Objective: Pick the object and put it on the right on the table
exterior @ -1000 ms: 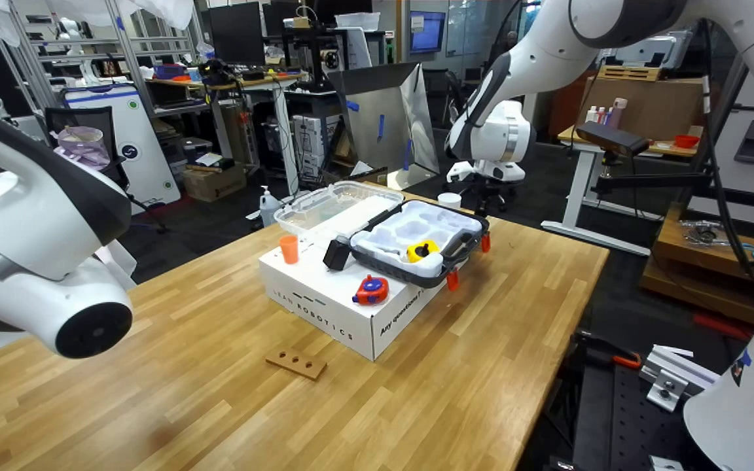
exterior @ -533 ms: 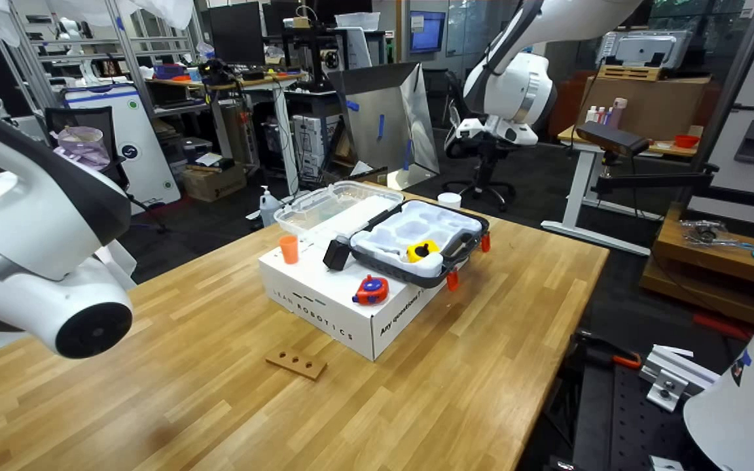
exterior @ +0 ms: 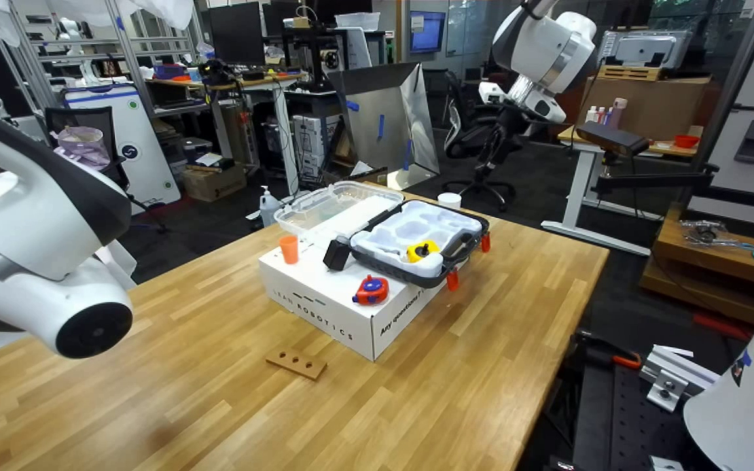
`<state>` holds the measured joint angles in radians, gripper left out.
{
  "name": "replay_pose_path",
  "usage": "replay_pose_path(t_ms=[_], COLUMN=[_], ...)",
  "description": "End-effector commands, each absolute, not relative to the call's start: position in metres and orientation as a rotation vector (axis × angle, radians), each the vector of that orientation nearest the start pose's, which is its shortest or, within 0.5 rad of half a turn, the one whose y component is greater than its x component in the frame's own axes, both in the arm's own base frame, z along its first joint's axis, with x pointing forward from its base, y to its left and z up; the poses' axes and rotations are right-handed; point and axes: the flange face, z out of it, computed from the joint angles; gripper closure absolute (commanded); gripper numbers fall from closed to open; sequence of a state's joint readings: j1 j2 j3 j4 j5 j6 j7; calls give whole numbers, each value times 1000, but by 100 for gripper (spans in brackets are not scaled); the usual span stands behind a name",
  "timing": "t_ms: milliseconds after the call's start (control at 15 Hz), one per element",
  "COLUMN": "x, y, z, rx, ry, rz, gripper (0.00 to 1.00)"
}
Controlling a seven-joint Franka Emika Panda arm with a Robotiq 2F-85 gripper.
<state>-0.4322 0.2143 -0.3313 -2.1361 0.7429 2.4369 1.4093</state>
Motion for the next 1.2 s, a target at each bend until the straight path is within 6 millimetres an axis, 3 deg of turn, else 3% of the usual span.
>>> replay_pose_path(t_ms=[0, 333, 533, 600, 1133], x=[386, 341, 320, 331, 323], y=[-372, -347, -340, -344, -341], z=[338, 346, 349, 344, 347], rx=[-817, -1160, -1278, -1213, -1253], ry=[2511, 2369, 2303, 2351, 2322], rz=[61, 156, 249, 219, 241], gripper=[0, 0, 0, 0, 0])
